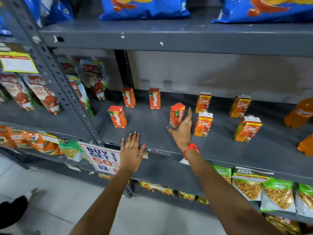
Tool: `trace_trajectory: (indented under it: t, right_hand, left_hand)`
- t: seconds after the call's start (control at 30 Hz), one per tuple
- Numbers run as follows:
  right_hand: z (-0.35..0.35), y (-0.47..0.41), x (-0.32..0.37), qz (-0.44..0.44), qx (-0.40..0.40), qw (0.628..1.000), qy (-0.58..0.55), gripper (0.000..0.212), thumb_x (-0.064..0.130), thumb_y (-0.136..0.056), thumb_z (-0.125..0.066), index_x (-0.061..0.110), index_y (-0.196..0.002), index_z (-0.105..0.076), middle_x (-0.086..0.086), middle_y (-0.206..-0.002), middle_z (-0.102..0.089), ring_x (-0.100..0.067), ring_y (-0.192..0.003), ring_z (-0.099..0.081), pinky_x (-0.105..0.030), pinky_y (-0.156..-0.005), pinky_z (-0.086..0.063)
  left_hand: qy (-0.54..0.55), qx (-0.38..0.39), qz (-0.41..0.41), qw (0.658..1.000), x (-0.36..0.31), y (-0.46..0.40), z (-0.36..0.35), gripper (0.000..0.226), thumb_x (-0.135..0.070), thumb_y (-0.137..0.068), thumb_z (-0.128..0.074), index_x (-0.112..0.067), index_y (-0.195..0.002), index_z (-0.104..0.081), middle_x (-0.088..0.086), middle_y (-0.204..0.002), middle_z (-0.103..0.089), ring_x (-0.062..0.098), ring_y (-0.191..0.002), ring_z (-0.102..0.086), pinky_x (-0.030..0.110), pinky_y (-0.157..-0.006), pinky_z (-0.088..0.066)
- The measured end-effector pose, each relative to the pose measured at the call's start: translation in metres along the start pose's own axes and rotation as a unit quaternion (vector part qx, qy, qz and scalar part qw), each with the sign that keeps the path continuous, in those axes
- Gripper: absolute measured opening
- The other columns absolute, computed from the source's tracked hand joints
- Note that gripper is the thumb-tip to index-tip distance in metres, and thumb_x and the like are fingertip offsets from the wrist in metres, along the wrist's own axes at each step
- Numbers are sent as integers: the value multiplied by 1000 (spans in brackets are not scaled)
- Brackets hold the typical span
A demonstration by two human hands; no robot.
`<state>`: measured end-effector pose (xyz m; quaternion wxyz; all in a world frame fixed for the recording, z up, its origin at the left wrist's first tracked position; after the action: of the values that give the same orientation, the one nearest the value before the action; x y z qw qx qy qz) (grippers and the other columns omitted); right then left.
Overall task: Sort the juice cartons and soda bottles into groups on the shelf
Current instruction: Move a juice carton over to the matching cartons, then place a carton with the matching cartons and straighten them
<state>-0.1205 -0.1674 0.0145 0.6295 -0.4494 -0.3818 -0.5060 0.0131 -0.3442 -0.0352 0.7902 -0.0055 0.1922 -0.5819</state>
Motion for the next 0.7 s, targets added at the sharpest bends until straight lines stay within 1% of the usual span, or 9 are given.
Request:
trace_trajectory:
  t: [0.07,0.1,0.23,0.37,0.47,0.53,0.57,0.63,0.7]
  right_hand:
    - [-8,-14,-5,-30,8,1000,2,113,-3,-61,-80,10,-146,-7,-21,-140,-43,-33,-129,-43,-37,-110,-34]
    - [-10,-17,-7,-40,14,999,11,106,-1,-65,-78,10,-145,-10,-22,-136,-48,-36,-125,-48,-43,-107,-39]
    - [-7,-15,-9,-52,-36,997,53,62,10,-77,-71,4,-130,-39,-23,-117,-64,-39,-105,-61,-38,-87,-48]
    - [-20,-1,4,-58,-63,996,40,58,15,-67,-81,8,-113,-47,-19,-109,-67,-37,-99,-64,-38,-83,-49]
    - [-39,9,15,-53,-58,997,28,58,19,-60,-86,10,-99,-44,-17,-103,-68,-35,-93,-65,-35,-78,-48]
    - [-53,15,22,-38,-47,998,34,58,19,-57,-87,14,-93,-42,-15,-100,-67,-34,-91,-64,-35,-75,-48]
    - [-59,17,25,-30,-40,998,41,57,19,-57,-87,14,-92,-42,-14,-100,-65,-34,-92,-62,-37,-75,-47]
    - [-71,21,28,-15,-28,997,68,58,20,-57,-86,10,-96,-44,-15,-104,-61,-35,-96,-59,-41,-78,-47]
    - [-78,25,28,-8,-17,996,84,59,20,-59,-86,9,-100,-45,-15,-107,-58,-36,-100,-57,-44,-82,-49]
  left_hand:
    - [13,-3,-2,1000,0,0,-1,77,-58,-89,-2,-9,-137,-36,10,-145,-39,26,-137,-30,48,-112,-13]
    - [18,-5,-4,1000,1,0,-1,79,-59,-88,1,-9,-137,-36,9,-146,-39,25,-137,-28,47,-113,-12]
    - [34,-15,-11,999,3,1,-1,79,-60,-88,0,-11,-138,-36,8,-146,-38,24,-138,-27,39,-113,-3]
    - [45,-21,-10,999,3,0,0,77,-58,-89,-3,-9,-136,-39,9,-144,-41,25,-136,-31,36,-111,-1]
    - [51,-33,-11,998,4,0,0,72,-57,-90,-11,-9,-137,-38,8,-145,-40,24,-137,-29,35,-112,0]
    - [65,-48,-11,997,6,-1,3,65,-51,-89,-19,-10,-135,-41,7,-144,-42,23,-136,-31,36,-113,-7]
    - [74,-59,-9,995,7,-3,8,62,-48,-89,-22,-11,-133,-44,8,-140,-47,23,-133,-37,38,-112,-16]
    - [113,-91,5,989,8,-8,24,54,-44,-91,-26,-11,-127,-51,13,-123,-62,28,-114,-56,39,-98,-37]
    - [206,-114,59,970,13,-15,39,44,-37,-95,-32,-12,-126,-53,16,-110,-68,31,-96,-63,36,-84,-45]
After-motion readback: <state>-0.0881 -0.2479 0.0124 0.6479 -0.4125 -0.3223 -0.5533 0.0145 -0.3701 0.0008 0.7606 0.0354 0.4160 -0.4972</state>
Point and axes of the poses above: each hand's wrist, its own y-axis away from the middle knuckle, its own z-axis out of the back of the hand, x = y × z, the point moved 6 cm from there along -y, towards the middle knuckle
